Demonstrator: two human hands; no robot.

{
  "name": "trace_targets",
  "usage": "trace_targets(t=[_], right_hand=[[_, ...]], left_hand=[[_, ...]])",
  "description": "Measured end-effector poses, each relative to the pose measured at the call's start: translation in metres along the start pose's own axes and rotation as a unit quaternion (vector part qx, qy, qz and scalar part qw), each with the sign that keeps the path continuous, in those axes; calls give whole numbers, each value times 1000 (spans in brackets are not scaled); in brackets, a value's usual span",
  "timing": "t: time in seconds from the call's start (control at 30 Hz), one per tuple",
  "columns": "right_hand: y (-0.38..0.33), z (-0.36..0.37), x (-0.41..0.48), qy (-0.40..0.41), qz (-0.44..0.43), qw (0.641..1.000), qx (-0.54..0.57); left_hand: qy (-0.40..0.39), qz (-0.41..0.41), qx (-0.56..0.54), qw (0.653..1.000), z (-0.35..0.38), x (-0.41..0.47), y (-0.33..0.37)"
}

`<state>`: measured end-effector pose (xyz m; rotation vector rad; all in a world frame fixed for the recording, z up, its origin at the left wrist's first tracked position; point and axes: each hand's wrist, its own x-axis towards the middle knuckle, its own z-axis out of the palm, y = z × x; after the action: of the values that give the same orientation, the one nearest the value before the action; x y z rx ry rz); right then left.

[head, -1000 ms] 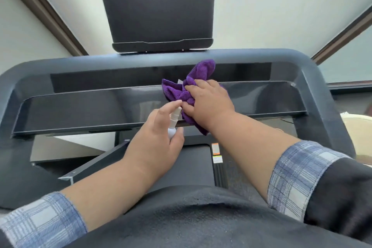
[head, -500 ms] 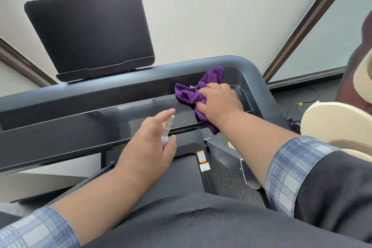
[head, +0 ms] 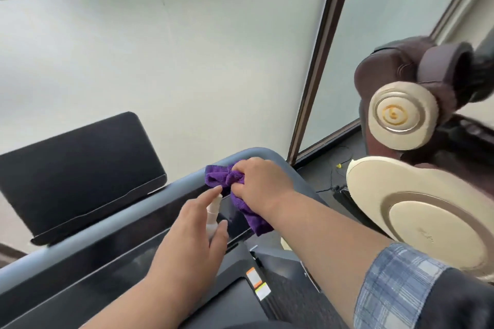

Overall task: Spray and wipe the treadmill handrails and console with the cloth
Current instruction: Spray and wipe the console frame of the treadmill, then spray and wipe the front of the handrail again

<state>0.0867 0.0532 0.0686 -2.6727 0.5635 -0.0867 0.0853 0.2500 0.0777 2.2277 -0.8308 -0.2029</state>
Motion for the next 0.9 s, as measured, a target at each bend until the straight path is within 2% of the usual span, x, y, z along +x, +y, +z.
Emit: trace_targets(t=[0.17, 0.43, 0.67, 0.9], right_hand=[[-14, -44, -23, 87, 62, 994, -4], [-28, -74, -91, 202, 168, 965, 9], [-19, -89, -188, 294, 279, 914, 24], [4, -95, -306, 357, 377, 854, 23]], left_hand=[[-18, 106, -5, 994, -31, 24, 10], [-64, 195, -43, 978, -48, 35, 31], [-161, 309, -72, 935, -16, 14, 80], [-256, 397, -101, 875, 30, -46, 140]])
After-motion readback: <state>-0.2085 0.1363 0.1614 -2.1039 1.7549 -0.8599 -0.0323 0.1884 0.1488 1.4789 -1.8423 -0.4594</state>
